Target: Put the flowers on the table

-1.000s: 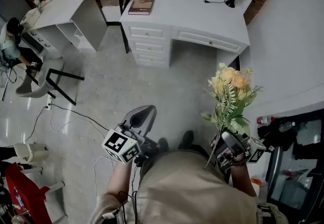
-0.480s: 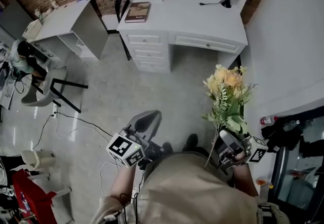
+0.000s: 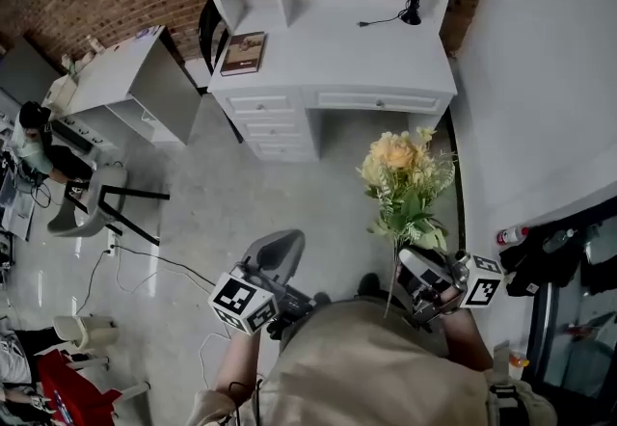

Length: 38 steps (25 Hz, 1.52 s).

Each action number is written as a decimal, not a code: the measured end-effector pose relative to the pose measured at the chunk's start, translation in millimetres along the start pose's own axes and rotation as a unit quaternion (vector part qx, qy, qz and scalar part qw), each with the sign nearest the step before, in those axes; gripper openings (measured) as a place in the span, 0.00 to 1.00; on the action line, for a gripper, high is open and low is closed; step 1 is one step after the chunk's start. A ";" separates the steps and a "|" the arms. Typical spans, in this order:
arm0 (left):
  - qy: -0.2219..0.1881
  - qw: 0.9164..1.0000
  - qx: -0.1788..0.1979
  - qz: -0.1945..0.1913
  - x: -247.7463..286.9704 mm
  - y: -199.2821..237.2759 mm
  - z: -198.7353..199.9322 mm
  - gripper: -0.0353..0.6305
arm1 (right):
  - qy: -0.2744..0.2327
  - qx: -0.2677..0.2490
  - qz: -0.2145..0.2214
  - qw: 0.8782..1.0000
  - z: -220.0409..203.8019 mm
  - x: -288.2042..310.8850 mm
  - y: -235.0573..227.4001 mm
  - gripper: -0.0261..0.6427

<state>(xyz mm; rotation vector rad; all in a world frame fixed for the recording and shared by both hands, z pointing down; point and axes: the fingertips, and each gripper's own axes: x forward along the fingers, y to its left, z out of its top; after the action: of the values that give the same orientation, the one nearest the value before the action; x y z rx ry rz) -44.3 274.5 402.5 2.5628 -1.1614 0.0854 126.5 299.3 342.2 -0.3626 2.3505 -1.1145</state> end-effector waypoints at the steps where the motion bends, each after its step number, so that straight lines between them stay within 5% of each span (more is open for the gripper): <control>1: 0.004 1.000 0.004 0.006 4.8 1.6 0.2 0.07 | 0.004 -0.002 0.003 1.000 3.3 -1.5 -1.4 0.12; 20: 0.012 0.999 0.017 0.043 93.5 -20.6 23.2 0.07 | 0.024 0.007 0.012 1.000 87.5 -33.3 -48.6 0.12; 27: 0.025 0.998 0.037 0.038 96.3 -34.2 17.6 0.07 | 0.011 -0.004 0.012 1.000 89.9 -39.5 -53.4 0.12; 38: 0.027 0.999 0.013 0.030 102.1 -15.8 8.1 0.07 | -0.029 -0.006 0.009 1.000 99.9 -36.5 -60.0 0.12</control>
<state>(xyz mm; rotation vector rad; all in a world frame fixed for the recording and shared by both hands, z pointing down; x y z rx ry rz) 35.0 208.0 409.7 2.5328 -1.2245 0.1840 213.3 213.6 347.6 -0.3713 2.3062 -1.0684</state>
